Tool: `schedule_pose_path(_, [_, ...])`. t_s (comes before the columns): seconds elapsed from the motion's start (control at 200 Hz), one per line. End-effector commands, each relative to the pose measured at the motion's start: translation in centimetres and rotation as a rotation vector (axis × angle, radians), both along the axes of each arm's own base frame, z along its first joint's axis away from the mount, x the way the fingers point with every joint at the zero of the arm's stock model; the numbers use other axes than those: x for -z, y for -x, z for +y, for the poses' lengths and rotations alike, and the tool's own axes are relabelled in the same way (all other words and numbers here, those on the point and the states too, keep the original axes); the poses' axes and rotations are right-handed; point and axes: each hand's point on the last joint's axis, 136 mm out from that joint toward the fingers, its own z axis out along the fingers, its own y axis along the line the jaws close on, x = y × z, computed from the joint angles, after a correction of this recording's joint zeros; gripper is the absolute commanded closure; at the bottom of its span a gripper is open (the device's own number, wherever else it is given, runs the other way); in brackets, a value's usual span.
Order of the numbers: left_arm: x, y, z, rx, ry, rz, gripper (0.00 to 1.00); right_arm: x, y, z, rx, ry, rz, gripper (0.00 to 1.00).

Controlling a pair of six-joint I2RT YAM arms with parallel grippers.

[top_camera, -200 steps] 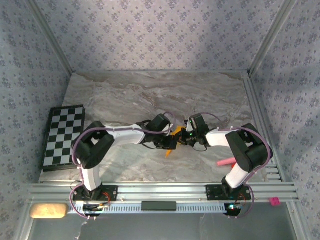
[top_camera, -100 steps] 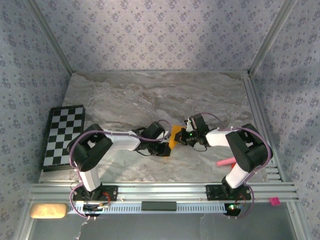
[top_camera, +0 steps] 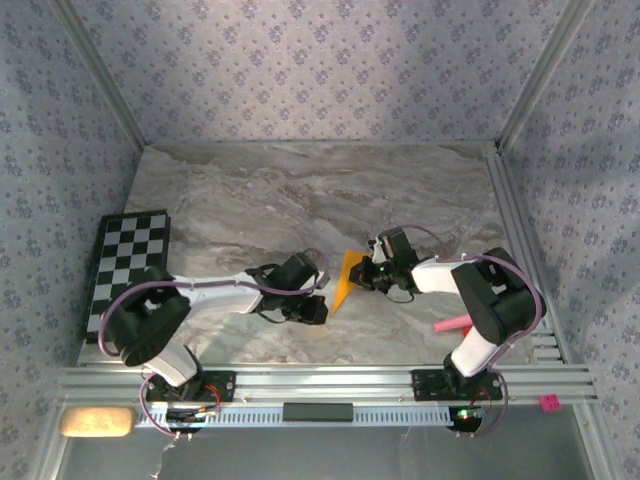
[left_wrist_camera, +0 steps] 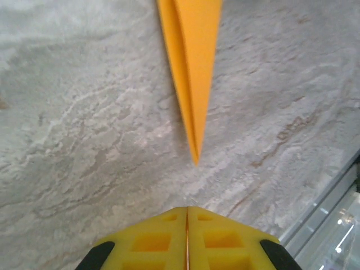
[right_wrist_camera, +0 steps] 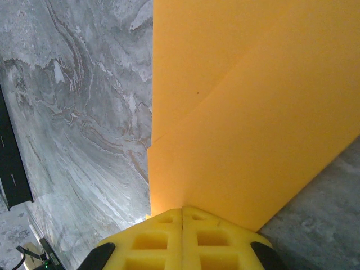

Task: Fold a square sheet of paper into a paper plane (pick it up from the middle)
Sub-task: Fold the wing for the fifth time at the center of the table.

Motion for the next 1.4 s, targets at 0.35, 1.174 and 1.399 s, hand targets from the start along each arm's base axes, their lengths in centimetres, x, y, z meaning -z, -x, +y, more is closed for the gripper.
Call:
schedule_pose_path(0.35, [-2.8, -7.3, -5.3, -0.060, 0.142, -0.034, 0.90, 4.6, 2.4, -3.5, 0.055, 0.188, 0.118, 1.00])
schedule_pose_path(1.174, [-0.4, -7.0, -6.5, -0.072, 0.104, -0.032, 1.00, 4.9, 2.5, -3.8, 0.073, 0.190, 0.133, 1.00])
schedule_pose_path(1.399, [-0.9, -7.0, -7.1, -0.078, 0.143, -0.026, 1.00, 4.8, 2.4, -3.8, 0.074, 0.188, 0.132, 1.00])
